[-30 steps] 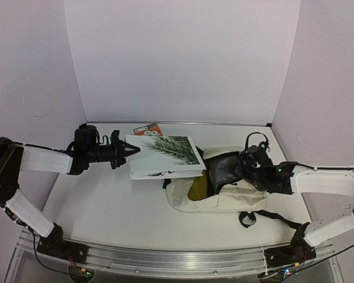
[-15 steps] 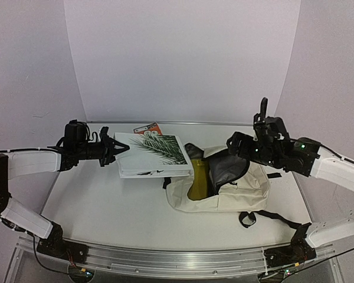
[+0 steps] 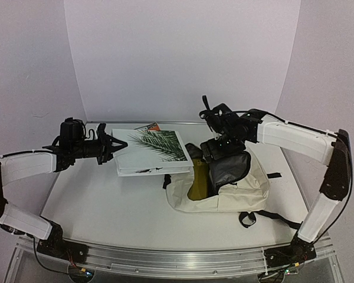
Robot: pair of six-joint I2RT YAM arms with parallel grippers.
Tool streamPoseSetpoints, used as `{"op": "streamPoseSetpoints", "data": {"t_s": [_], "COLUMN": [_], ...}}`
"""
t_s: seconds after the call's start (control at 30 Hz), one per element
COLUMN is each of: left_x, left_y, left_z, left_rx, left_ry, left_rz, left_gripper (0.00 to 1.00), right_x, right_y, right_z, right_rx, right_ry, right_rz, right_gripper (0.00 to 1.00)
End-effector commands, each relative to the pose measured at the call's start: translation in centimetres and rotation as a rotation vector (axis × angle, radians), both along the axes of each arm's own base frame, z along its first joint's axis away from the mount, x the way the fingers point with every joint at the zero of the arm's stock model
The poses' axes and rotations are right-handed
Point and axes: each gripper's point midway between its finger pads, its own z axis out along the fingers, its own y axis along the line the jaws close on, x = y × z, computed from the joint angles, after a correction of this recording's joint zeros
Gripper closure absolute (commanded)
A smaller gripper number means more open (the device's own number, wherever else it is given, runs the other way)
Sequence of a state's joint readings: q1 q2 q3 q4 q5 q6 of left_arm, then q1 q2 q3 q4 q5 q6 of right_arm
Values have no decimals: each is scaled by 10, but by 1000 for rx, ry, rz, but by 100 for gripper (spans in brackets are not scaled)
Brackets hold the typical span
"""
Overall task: Pack the student bag
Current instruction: Place the book in the student bag.
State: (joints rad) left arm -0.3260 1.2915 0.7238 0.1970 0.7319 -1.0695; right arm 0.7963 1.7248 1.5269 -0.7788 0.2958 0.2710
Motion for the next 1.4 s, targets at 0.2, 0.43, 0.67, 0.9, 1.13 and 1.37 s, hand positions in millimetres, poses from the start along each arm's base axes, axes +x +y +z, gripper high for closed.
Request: {"op": "streamPoseSetpoints", "data": {"t_s": [0.2,0.43,0.67,0.9,1.13,1.37], "left_x": [-5,-4,-5,-10,-14,-14], "left_y": [3,0,-3,-18,-58,-86], "left_z": [23,25,22,16,15,20], "left_rx": [-22,-23,-27,-65,-102,-199], "left_ry": [-78,-76,-65,-20,-20,-18], "left_rz": [-7,-23,-48,-110,-201,-261], "left_gripper": [84,84,84,85,85,86], "right_x": [21,24,37,46,41,34], "right_y": [-3,-15,-12,-4,8,10], "right_z": [-19,-35,-15,79,124,148], "right_rx": [-322,-437,-411,-197,-47,27], "right_ry": [60,73,-12,-213,-260,-288], "right_rz": [145,139,83,16,43,61], "right_gripper": [2,16,99,100,100,100]}}
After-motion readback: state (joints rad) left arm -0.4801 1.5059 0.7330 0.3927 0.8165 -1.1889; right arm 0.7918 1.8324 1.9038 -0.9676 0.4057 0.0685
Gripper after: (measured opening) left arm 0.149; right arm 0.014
